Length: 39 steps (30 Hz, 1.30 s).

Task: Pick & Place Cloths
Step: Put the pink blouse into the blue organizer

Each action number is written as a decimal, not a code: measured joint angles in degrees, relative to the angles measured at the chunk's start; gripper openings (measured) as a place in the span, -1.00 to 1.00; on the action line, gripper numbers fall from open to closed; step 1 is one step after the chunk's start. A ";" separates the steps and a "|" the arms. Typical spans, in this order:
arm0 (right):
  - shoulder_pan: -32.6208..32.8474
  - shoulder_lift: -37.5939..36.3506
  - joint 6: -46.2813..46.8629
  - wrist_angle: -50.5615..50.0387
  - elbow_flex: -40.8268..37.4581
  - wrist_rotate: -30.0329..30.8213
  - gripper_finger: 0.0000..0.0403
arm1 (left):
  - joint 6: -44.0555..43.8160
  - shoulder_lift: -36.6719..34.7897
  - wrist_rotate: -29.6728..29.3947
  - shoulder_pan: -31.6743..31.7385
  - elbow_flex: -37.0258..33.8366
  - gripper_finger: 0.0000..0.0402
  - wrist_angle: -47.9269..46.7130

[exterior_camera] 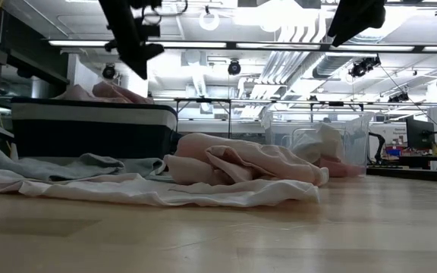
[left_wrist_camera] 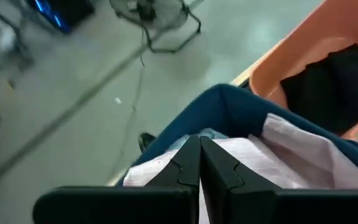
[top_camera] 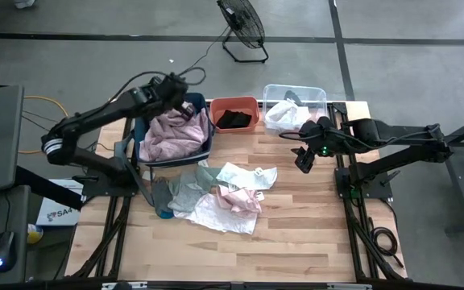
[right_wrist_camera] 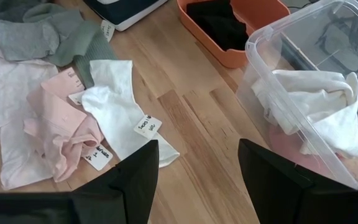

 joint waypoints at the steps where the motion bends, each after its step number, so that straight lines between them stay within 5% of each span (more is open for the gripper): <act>1: -0.02 0.00 0.00 -0.05 0.00 0.02 0.06 | -0.92 0.73 2.05 1.59 0.00 -1.00 -0.27; 8: 0.00 0.01 -0.33 -0.06 0.00 0.02 0.06 | -4.72 7.29 10.13 8.54 -0.04 -1.00 -8.37; 15: -0.02 0.00 -0.81 -0.08 0.00 -0.09 0.06 | -6.00 9.64 16.39 7.39 -3.55 -1.00 -15.53; 27: -0.02 0.02 -0.81 -0.09 0.00 -0.11 0.06 | -7.06 9.27 16.80 6.58 -19.29 -1.00 -3.73; 39: 0.00 0.00 -0.13 -0.10 0.00 -0.13 0.06 | -5.41 7.81 16.76 6.55 -18.53 -1.00 -4.18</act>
